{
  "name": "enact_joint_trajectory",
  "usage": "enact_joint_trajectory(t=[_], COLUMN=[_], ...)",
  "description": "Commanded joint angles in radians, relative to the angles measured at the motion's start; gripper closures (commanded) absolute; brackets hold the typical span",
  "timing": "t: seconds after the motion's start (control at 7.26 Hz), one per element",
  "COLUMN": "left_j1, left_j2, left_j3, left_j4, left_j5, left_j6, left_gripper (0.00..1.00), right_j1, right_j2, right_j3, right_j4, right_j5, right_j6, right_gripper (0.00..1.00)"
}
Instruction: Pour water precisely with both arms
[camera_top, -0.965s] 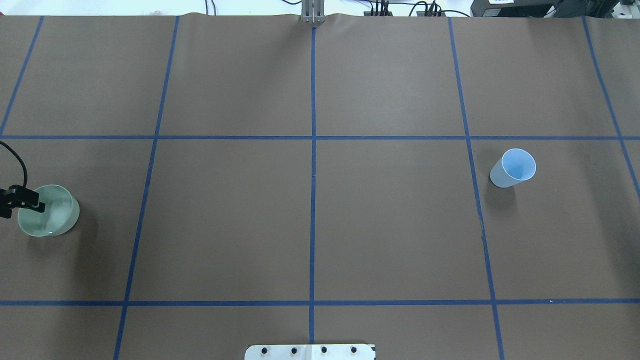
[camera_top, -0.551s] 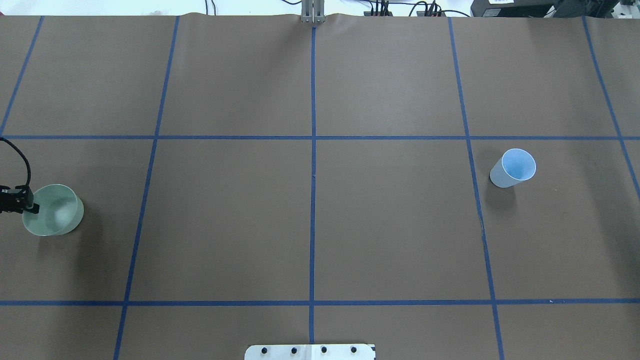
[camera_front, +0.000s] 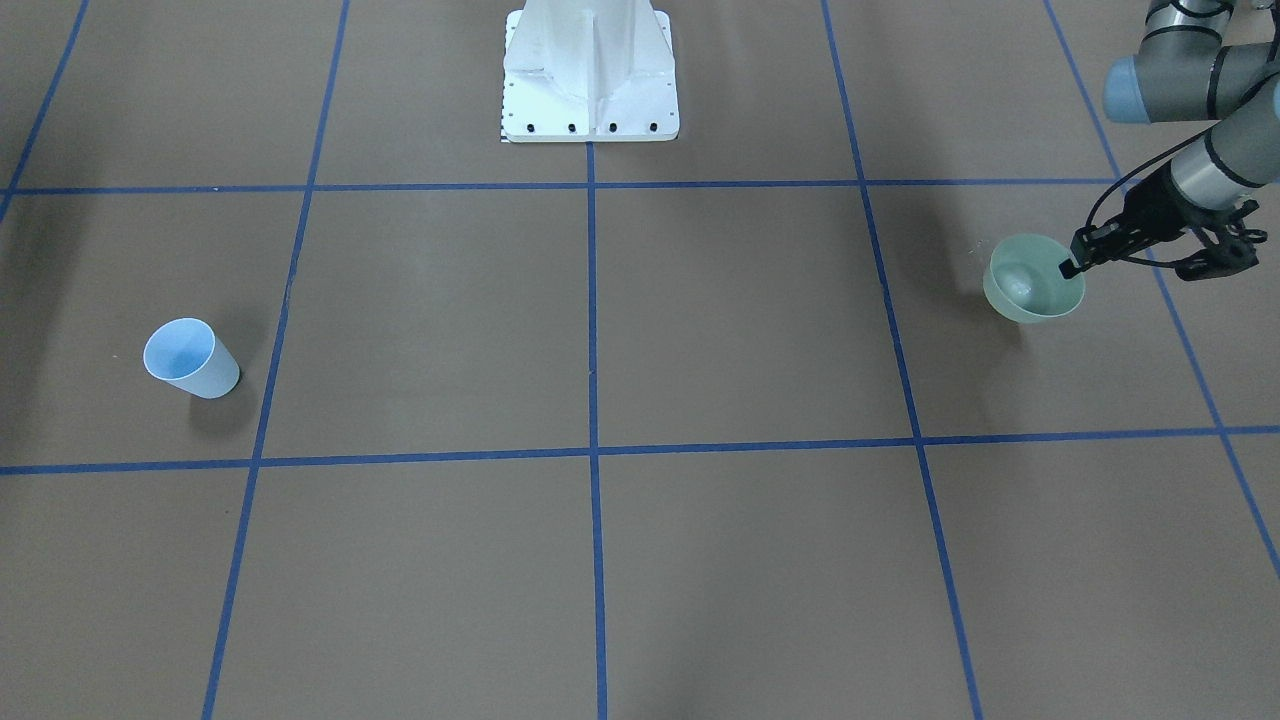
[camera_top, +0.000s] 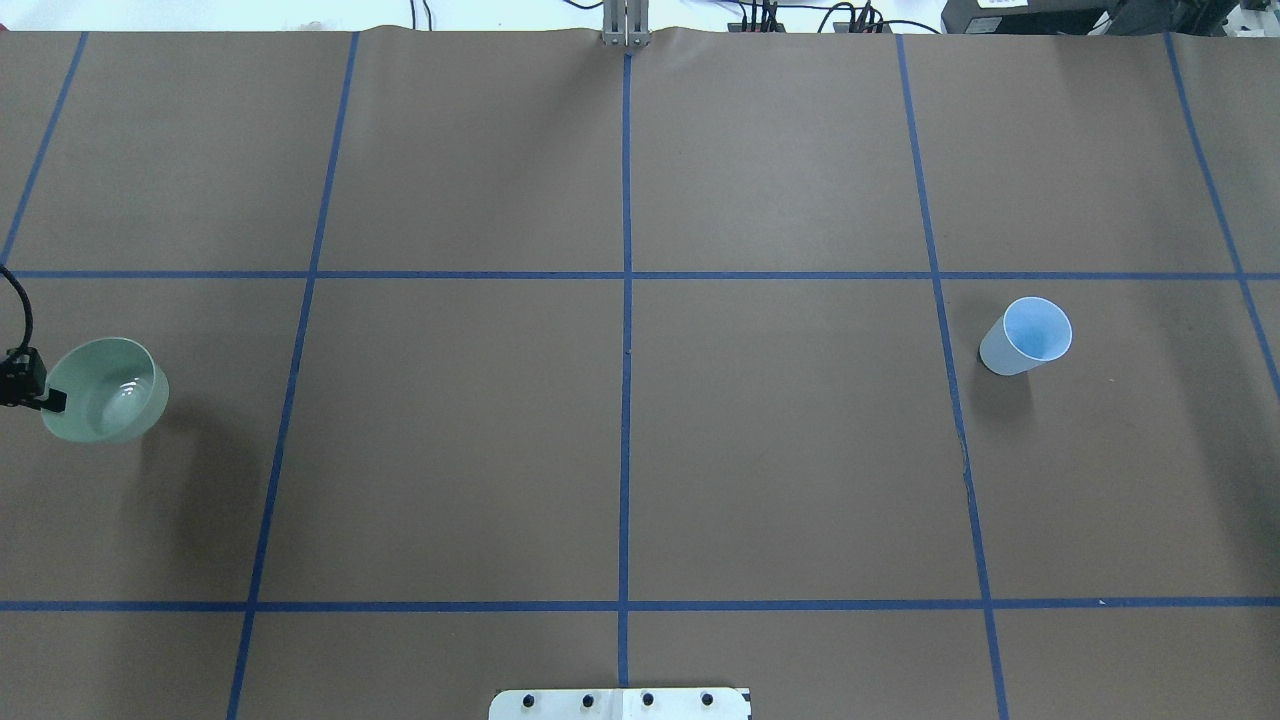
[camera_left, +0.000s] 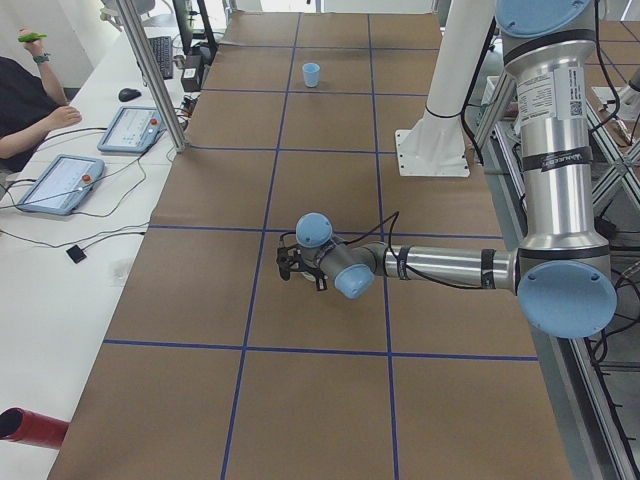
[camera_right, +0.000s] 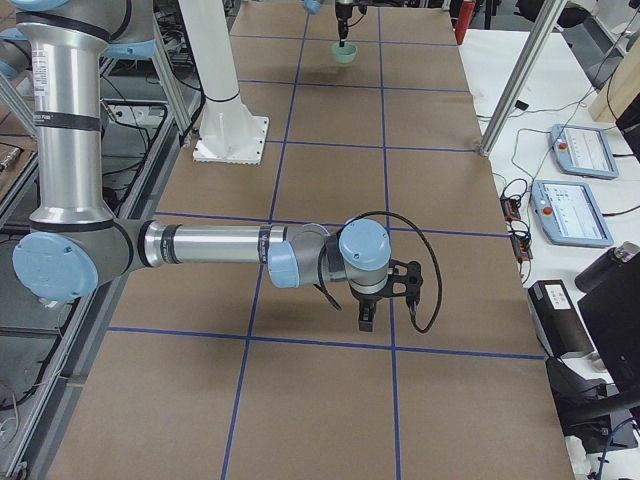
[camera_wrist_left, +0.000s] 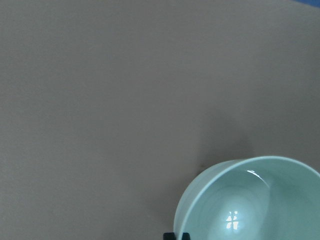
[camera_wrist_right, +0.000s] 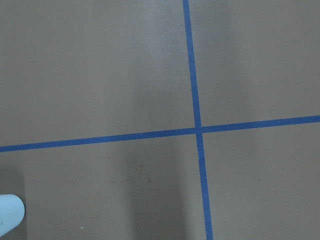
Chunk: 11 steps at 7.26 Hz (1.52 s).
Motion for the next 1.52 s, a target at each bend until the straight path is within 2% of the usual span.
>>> enact_joint_trajectory(t=[0.0, 0.28, 0.41, 0.55, 0.69, 0.83, 0.96, 1.1, 1.38], left_j1=[-0.052, -0.048, -0.023, 0.1, 0.206, 0.277, 0.323, 0.38, 0.428], left_j2=[-0.095, -0.332, -0.437, -0.547, -0.681, -0.803, -0.879, -0.945, -0.966], left_j3=[-0.094, -0.159, -0.158, -0.15, -0.109, -0.018, 0.056, 0.133, 0.259], left_j4=[0.186, 0.533, 0.578, 0.629, 0.708, 0.736, 0.729, 0.7, 0.53], left_j5=[-0.053, -0.04, -0.008, 0.053, 0.167, 0.211, 0.239, 0.312, 0.363], left_j6=[-0.008, -0.059, -0.167, -0.318, -0.397, -0.468, -0.532, -0.583, -0.657], left_gripper=[1.0, 1.0, 1.0, 1.0, 1.0, 1.0, 1.0, 1.0, 1.0], right_j1=[0.0, 0.0, 0.0, -0.002, -0.003, -0.005, -0.011, -0.012, -0.017], right_j2=[0.003, 0.005, 0.005, 0.005, 0.005, 0.005, 0.005, 0.005, 0.006], right_j3=[0.001, 0.004, 0.004, 0.004, 0.004, 0.004, 0.002, 0.002, 0.002], right_j4=[0.0, 0.0, 0.0, 0.0, 0.0, 0.0, 0.0, 0.002, 0.002], right_j5=[-0.001, -0.03, -0.03, -0.03, -0.032, -0.037, -0.043, -0.053, -0.053], right_j6=[0.0, 0.0, 0.0, 0.0, 0.0, 0.0, 0.0, 0.0, 0.0], right_gripper=[0.0, 0.0, 0.0, 0.0, 0.0, 0.0, 0.0, 0.0, 0.0])
